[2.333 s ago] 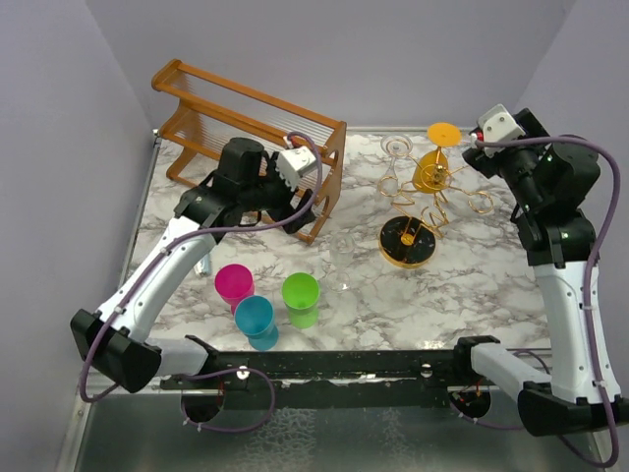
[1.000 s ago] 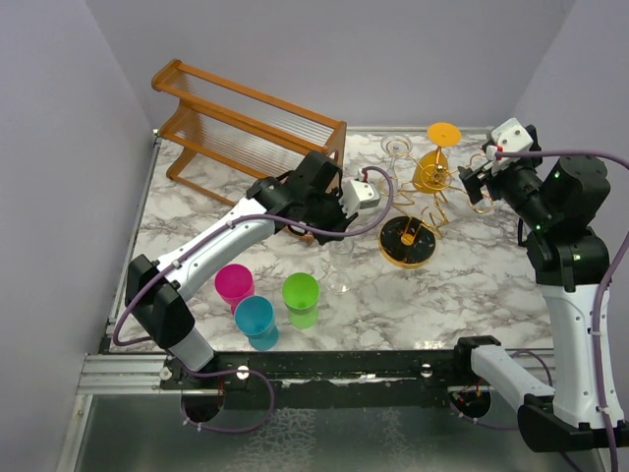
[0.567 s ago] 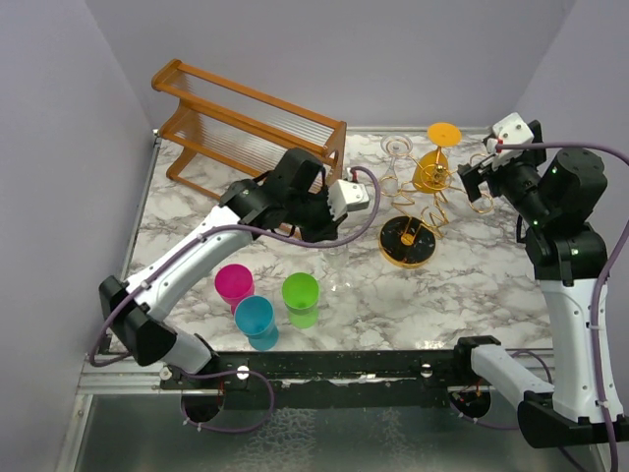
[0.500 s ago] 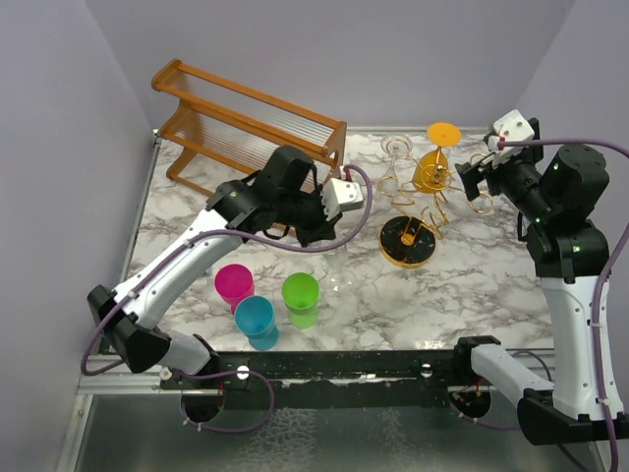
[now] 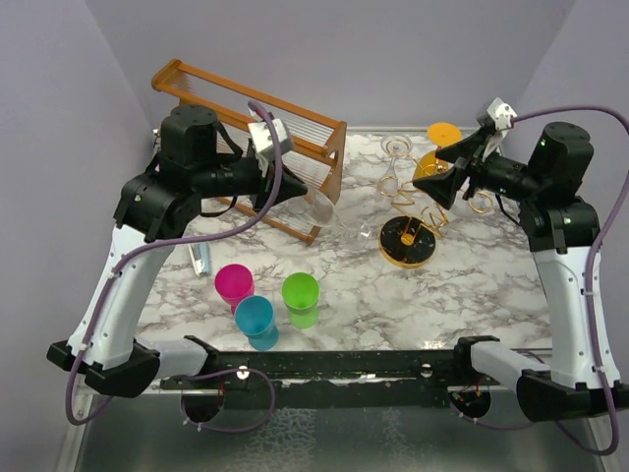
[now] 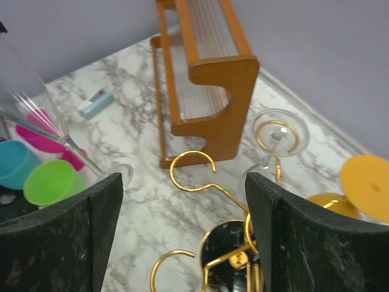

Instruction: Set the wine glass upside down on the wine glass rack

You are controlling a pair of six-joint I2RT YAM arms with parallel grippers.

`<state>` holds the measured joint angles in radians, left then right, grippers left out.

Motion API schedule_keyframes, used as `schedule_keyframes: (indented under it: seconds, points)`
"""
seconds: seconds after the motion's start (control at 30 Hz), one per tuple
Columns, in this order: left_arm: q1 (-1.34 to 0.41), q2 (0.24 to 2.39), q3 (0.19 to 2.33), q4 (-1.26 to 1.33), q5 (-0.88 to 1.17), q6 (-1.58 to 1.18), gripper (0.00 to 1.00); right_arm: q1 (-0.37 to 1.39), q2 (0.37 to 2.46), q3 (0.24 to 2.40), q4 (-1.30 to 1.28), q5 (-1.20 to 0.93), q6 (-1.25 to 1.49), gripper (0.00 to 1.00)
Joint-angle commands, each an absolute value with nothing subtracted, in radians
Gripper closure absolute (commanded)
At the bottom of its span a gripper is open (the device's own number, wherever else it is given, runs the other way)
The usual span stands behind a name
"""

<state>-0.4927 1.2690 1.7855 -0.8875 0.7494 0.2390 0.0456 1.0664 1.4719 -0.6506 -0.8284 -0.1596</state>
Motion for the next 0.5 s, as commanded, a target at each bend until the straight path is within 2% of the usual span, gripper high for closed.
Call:
schedule_keyframes:
  seconds: [0.0,0.23,0.47]
  points:
    - [-0.486,1.241,1.900,-0.777,0.692,0.098,1.00,0.043,1.123,1.532,-0.626,-1.047,0.017,0.20]
    - [-0.486,1.281,2.027,-0.653,0.584,-0.008,1.00,0.049,1.191,1.578,-0.621,-1.121,0.140,0.26]
    - [-0.486,1.332,2.023,-0.528,0.582,-0.058,1.00,0.072,1.229,1.617,-0.601,-1.089,0.217,0.29]
